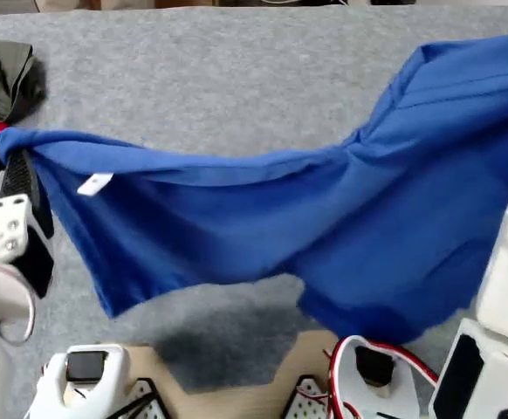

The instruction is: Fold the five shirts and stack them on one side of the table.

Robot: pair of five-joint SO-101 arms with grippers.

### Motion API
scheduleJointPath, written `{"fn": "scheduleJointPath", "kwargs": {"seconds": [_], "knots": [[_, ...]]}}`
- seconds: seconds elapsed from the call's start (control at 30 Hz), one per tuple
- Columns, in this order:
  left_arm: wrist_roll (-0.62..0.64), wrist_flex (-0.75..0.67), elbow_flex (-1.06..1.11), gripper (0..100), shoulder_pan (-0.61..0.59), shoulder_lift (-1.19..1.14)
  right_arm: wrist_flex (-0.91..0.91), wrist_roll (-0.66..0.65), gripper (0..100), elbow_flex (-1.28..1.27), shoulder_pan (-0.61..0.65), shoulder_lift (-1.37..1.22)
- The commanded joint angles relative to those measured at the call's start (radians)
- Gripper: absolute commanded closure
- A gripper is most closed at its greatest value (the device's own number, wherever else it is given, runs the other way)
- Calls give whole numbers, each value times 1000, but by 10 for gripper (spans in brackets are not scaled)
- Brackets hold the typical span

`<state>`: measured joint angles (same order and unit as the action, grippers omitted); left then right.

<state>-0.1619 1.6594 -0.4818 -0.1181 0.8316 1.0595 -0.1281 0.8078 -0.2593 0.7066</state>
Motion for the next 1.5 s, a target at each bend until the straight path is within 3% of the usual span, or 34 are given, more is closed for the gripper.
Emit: {"fn": "scheduleJointPath", "kwargs": {"seconds": [0.0,0.17,0.4,0.53,0.73,0.83,0.9,1.1,1.27,1.47], "knots": [[-8,-3,-8,981,5,5,-37,-2,993,13,-8,-64],[-8,-110,192,981,5,4,8,-2,994,13,54,-180],[-8,-411,577,981,5,-2,44,-2,994,13,139,-395],[-8,-709,853,981,5,-5,40,-3,993,13,185,-587],[-94,-1318,1249,980,8,-133,11,-3,993,22,228,-894],[-124,-1539,1315,980,3,-271,-49,-3,993,22,226,-1017],[-141,-1606,1301,980,3,-367,-84,-3,993,22,226,-1082],[-140,-1623,1100,980,6,-668,-126,-3,993,24,222,-1173],[-140,-1599,925,980,6,-897,-44,-8,993,24,220,-1175],[-140,-1232,761,980,9,-986,193,-9,993,24,199,-1142]]}}
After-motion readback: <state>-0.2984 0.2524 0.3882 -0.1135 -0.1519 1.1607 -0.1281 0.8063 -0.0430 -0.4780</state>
